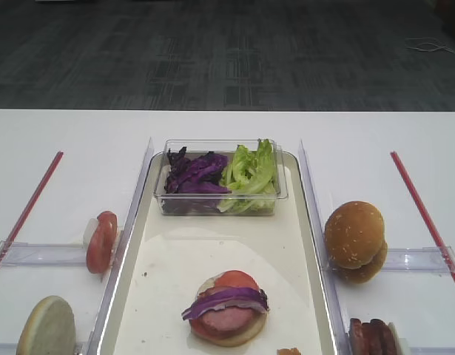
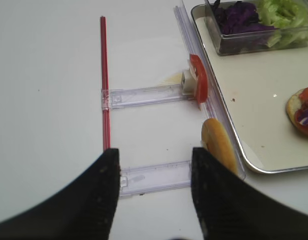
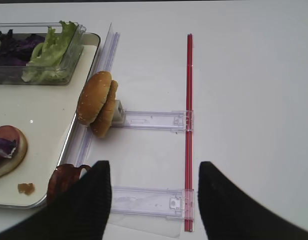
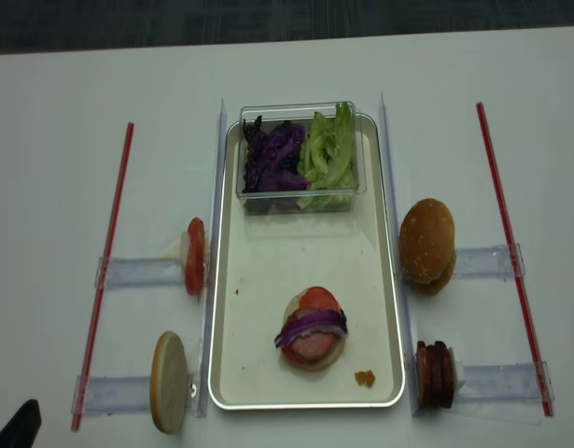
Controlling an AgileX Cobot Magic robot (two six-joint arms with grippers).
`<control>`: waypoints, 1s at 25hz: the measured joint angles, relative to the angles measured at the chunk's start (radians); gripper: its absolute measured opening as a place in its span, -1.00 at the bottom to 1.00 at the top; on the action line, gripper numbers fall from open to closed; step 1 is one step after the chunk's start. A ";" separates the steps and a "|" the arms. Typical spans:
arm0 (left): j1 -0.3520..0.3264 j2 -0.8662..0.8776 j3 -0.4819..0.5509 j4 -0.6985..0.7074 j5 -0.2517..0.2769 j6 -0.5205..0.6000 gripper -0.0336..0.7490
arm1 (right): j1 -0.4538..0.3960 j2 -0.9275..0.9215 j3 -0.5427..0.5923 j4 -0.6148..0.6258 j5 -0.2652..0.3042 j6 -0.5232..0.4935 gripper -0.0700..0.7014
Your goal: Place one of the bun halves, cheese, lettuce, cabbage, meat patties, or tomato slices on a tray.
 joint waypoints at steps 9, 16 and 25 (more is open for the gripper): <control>0.000 0.000 0.000 0.000 0.000 0.000 -0.03 | 0.000 0.000 0.000 0.000 0.000 0.000 0.23; 0.000 0.000 0.000 0.000 0.000 0.000 -0.03 | 0.000 0.000 0.000 0.000 0.000 0.000 0.22; 0.000 0.000 0.000 0.000 0.000 0.000 -0.03 | 0.000 0.000 0.000 0.000 0.000 0.000 0.22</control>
